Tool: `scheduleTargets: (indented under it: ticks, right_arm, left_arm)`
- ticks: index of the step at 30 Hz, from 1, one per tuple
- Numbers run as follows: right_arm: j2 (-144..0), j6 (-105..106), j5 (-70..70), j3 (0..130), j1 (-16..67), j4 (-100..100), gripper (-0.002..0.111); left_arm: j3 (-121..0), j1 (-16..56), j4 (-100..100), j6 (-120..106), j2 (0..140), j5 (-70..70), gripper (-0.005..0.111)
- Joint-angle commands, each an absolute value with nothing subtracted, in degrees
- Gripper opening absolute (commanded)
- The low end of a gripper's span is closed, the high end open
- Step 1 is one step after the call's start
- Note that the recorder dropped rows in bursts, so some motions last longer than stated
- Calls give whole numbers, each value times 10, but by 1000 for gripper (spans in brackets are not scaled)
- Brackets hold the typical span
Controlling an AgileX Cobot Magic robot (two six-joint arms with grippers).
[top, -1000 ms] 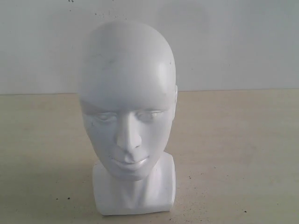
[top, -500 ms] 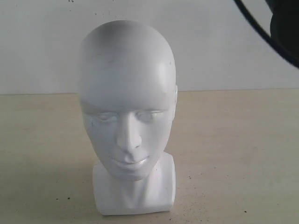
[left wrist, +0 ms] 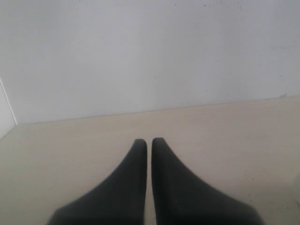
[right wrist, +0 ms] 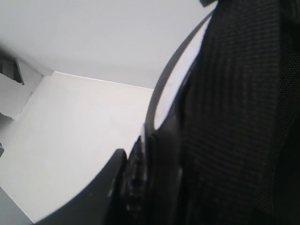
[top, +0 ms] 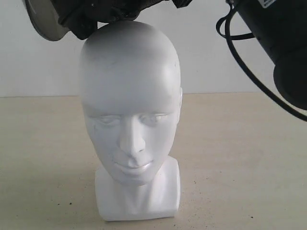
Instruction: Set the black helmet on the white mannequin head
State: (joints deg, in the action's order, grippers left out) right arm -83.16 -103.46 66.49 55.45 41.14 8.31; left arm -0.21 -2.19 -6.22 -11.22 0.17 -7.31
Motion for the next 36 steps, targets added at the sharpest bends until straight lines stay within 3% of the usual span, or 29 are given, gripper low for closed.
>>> scheduleTargets:
  ticks: [1, 36]
  right_arm:
    - [-818, -1034, 700, 539, 413, 89, 0]
    - [-818, -975, 668, 531, 412, 93, 0]
  left_arm:
    - [0, -20, -66, -114, 0, -71, 4]
    - [0, -20, -66, -114, 0, -71, 4]
